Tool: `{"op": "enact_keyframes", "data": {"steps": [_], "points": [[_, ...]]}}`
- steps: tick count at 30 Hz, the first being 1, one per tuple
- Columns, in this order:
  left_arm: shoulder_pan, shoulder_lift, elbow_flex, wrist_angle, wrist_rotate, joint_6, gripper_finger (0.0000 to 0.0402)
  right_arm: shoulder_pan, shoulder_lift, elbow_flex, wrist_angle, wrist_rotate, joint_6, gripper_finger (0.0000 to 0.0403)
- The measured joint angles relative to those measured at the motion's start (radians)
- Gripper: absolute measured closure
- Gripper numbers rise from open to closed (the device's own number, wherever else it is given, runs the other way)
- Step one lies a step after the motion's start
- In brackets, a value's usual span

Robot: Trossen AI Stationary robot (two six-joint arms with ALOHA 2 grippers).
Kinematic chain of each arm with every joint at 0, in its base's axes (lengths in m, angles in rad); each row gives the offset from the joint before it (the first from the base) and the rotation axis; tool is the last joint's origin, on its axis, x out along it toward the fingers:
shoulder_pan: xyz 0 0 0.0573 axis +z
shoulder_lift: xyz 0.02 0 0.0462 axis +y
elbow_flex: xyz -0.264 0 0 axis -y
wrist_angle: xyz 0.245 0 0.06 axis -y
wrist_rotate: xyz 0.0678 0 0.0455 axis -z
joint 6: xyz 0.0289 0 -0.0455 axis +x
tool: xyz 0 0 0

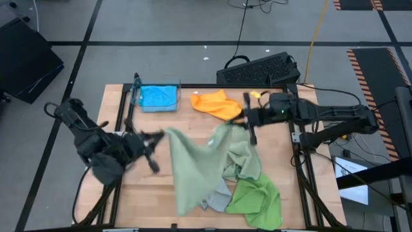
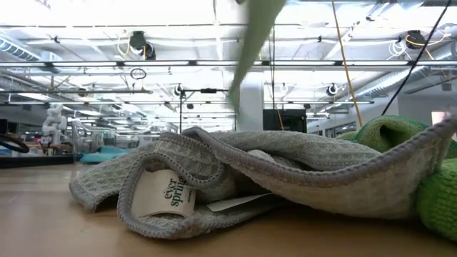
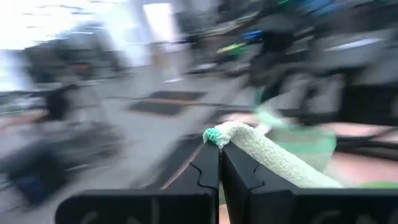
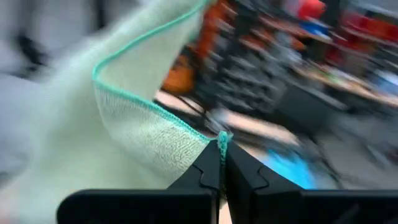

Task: Fold microfiber towels
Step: Fold the left light green microfiber cloth

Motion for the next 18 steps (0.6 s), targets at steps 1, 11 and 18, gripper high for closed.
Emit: {"op": "enact_keyframes", "data": {"steps": [1,11,18], "points": [[0.023,-0.007,0.000,-0.108,-0.004,-0.112,0.0396,-0.024,-0.006,0.000,-0.015,0.036,0.000,0.0401],[0.328,0.017,-0.169,-0.348,0.456,-0.535,0.0396,-0.185,0.146,-0.073,0.051,0.070,-0.012,0.0401],[0.391,0.018,-0.304,-0.149,0.685,-0.486,0.0396,-0.229,0.270,-0.074,0.092,0.070,-0.084,0.0401]]}}
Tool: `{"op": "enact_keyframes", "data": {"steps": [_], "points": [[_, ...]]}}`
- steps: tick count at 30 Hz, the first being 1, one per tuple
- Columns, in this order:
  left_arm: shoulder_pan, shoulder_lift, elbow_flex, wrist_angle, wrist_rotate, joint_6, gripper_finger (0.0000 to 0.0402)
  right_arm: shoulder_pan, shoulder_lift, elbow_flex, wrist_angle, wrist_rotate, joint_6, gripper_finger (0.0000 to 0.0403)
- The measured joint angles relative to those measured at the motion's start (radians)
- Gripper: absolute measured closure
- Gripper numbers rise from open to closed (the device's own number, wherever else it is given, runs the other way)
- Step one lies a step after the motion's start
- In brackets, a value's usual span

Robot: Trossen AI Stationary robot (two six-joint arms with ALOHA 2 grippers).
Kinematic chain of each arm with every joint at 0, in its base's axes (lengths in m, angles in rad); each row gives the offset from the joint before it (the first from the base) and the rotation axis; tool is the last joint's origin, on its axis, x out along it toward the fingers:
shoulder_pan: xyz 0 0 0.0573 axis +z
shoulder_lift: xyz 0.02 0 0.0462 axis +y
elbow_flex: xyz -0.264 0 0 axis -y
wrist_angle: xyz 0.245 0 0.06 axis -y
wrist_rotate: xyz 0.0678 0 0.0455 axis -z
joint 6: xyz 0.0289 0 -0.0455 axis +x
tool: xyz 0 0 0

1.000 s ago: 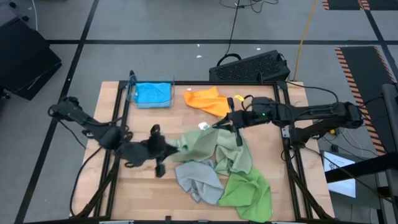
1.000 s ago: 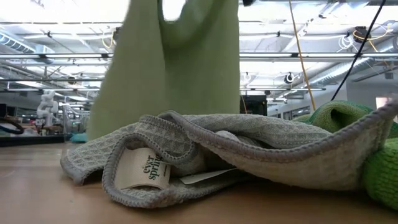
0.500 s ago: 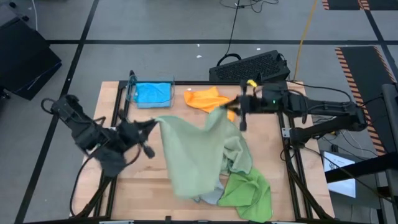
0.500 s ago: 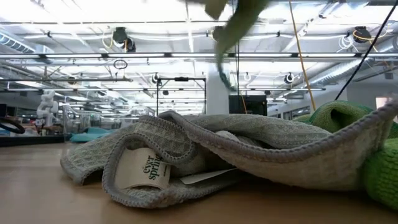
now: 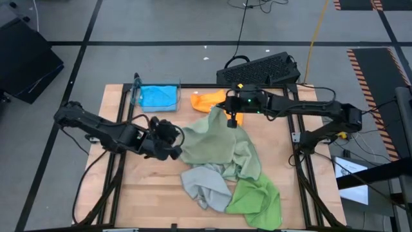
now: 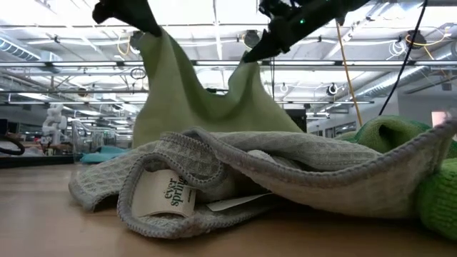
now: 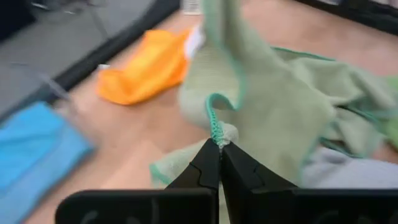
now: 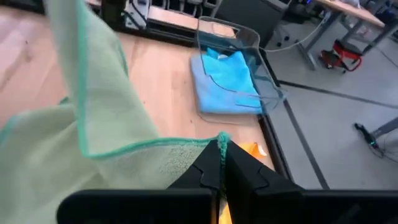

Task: Fold microfiber towels
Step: Fold the left light green microfiber cloth

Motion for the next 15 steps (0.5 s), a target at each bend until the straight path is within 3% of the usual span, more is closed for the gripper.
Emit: {"op": "enact_keyframes", "data": {"steps": [5,8,12,15], "points": [[-0.045,0.000,-0.005,0.187,0.133,0.110,0.0396,-0.031,0.050,0.000,-0.013,-0.056,-0.020,0.0401],[-0.081,0.013,-0.005,0.328,0.151,0.195,0.0396,-0.044,0.081,0.000,-0.012,-0.077,-0.021,0.0401],[-0.069,0.038,-0.004,0.298,0.019,0.256,0.0396,-0.059,0.120,0.000,-0.001,-0.078,-0.033,0.0401],[0.005,0.057,-0.006,0.079,-0.070,0.141,0.0396,-0.078,0.142,0.000,0.012,-0.079,-0.059,0.0401]]}}
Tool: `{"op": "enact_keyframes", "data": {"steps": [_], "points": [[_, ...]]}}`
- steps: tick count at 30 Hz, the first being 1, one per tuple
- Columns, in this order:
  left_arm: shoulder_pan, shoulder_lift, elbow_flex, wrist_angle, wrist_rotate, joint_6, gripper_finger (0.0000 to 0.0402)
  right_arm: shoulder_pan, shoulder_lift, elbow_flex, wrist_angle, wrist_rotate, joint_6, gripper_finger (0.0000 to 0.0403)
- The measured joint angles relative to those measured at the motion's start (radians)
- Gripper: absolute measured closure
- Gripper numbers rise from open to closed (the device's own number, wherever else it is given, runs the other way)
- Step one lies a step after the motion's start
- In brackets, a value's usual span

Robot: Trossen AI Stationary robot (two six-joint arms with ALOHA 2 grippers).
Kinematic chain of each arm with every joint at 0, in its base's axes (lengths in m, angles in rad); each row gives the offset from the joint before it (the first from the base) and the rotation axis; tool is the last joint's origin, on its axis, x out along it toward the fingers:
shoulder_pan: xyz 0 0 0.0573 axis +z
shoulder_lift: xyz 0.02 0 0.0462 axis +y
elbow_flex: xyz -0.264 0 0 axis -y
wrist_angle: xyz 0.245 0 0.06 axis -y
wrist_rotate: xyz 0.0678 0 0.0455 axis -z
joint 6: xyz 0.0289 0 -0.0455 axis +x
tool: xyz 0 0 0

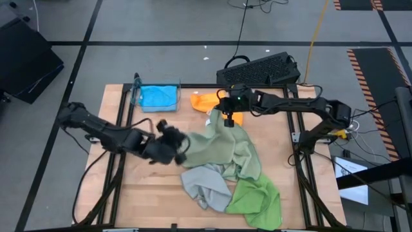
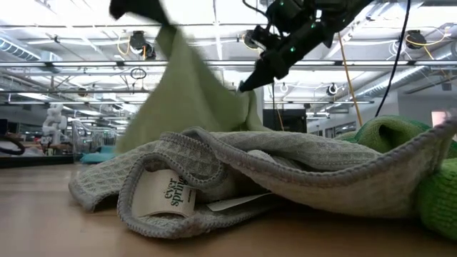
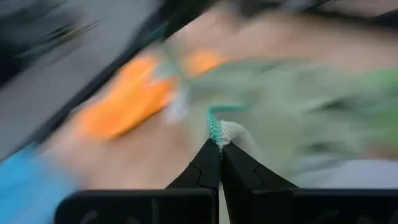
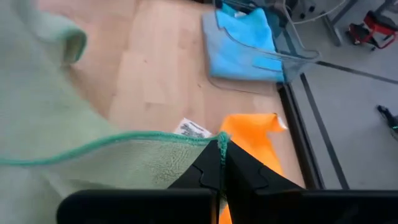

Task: Fold microfiber towels
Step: Fold the left light green microfiber cloth

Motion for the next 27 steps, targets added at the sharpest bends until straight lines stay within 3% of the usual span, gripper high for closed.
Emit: {"op": "enact_keyframes", "data": {"steps": [5,10,13,20,27], "points": [[0.178,0.010,-0.001,-0.265,-0.029,-0.192,0.0396,-0.047,0.013,-0.001,0.023,0.000,-0.014,0.0401],[0.315,0.010,0.000,-0.199,-0.035,-0.060,0.0396,-0.115,0.006,-0.001,0.049,0.002,-0.076,0.0401],[0.372,0.010,0.000,-0.146,0.026,0.033,0.0396,-0.153,0.006,-0.001,0.053,-0.034,-0.058,0.0401],[0.358,0.010,0.000,-0.147,0.137,0.052,0.0396,-0.179,0.008,-0.003,0.082,-0.315,0.009,0.0401],[0.306,0.010,0.000,-0.149,0.156,0.018,0.0396,-0.173,0.008,-0.125,0.429,-0.462,0.170,0.0401]]}}
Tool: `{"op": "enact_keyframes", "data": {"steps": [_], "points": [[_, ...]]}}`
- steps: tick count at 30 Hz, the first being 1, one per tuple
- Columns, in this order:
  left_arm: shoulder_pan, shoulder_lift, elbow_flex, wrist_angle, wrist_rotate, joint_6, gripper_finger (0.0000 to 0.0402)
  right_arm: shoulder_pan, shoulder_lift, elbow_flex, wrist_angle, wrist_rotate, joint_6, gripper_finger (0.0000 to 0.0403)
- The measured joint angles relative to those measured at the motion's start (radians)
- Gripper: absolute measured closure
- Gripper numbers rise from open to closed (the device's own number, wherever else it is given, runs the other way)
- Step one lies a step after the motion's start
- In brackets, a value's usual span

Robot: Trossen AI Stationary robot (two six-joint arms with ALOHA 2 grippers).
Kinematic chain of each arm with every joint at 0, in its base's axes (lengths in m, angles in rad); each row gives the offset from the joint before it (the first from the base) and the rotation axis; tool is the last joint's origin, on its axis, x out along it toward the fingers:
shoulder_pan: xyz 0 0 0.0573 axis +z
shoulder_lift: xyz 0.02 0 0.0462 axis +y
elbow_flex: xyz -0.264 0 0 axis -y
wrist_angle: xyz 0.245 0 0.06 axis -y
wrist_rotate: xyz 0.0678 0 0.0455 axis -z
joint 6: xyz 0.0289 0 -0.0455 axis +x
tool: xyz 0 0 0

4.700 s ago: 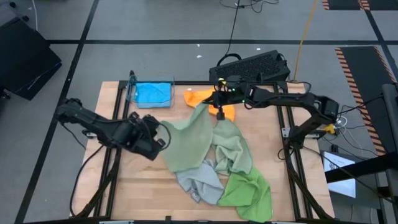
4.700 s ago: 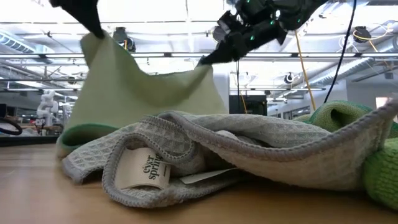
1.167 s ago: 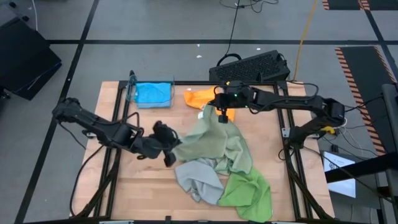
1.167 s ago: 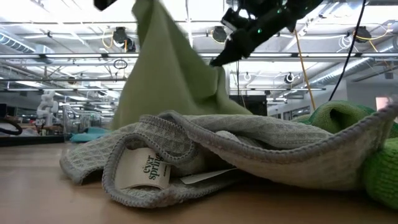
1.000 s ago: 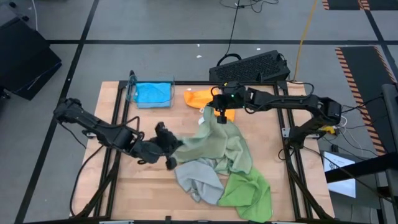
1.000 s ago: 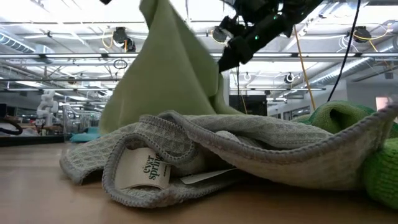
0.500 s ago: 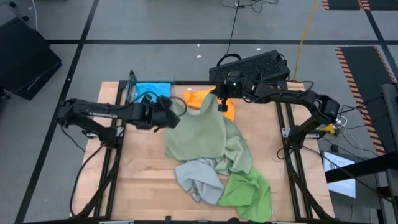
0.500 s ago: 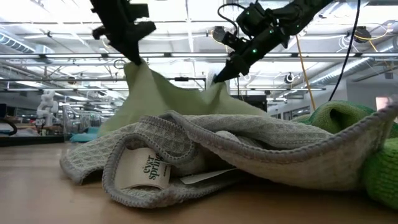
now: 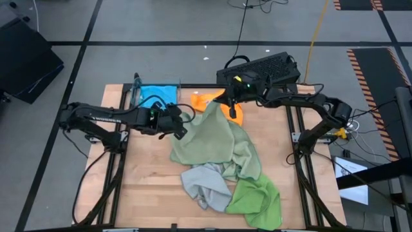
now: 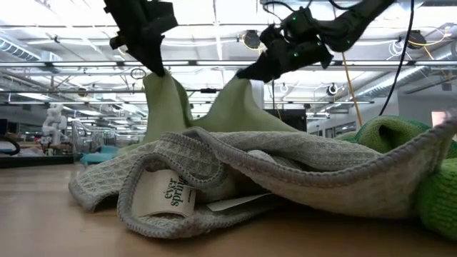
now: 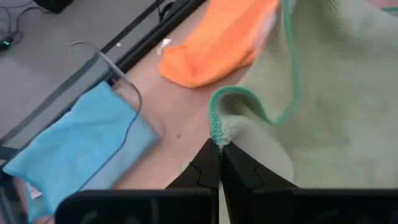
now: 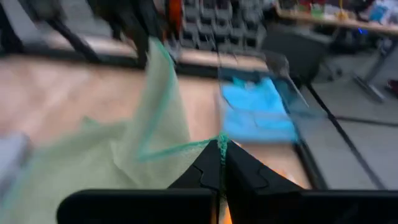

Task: Fold microfiber towels
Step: Fold the left light green microfiber cloth

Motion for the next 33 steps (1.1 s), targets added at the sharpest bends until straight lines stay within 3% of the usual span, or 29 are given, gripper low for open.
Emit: {"op": "enact_keyframes", "data": {"steps": [6,12,17,21,28,33], "points": [[-0.026,0.000,0.000,-0.064,-0.009,-0.053,0.0396,0.089,-0.027,-0.147,0.198,0.018,0.112,0.0401],[-0.027,0.000,0.000,-0.220,-0.107,-0.220,0.0396,0.226,-0.089,-0.182,0.180,0.282,0.094,0.0401],[-0.028,0.000,0.000,-0.205,-0.140,-0.256,0.0396,0.283,-0.045,-0.181,0.361,0.490,0.052,0.0401],[-0.050,0.000,0.000,-0.213,-0.119,-0.299,0.0396,0.290,0.020,-0.181,0.529,0.442,0.098,0.0401],[-0.149,-0.026,0.001,-0.267,-0.090,-0.384,0.0396,0.349,0.026,-0.176,0.630,0.434,0.134,0.0401],[-0.191,-0.067,0.004,-0.245,-0.124,-0.338,0.0396,0.360,0.024,-0.160,0.502,0.443,0.034,0.0401]]}}
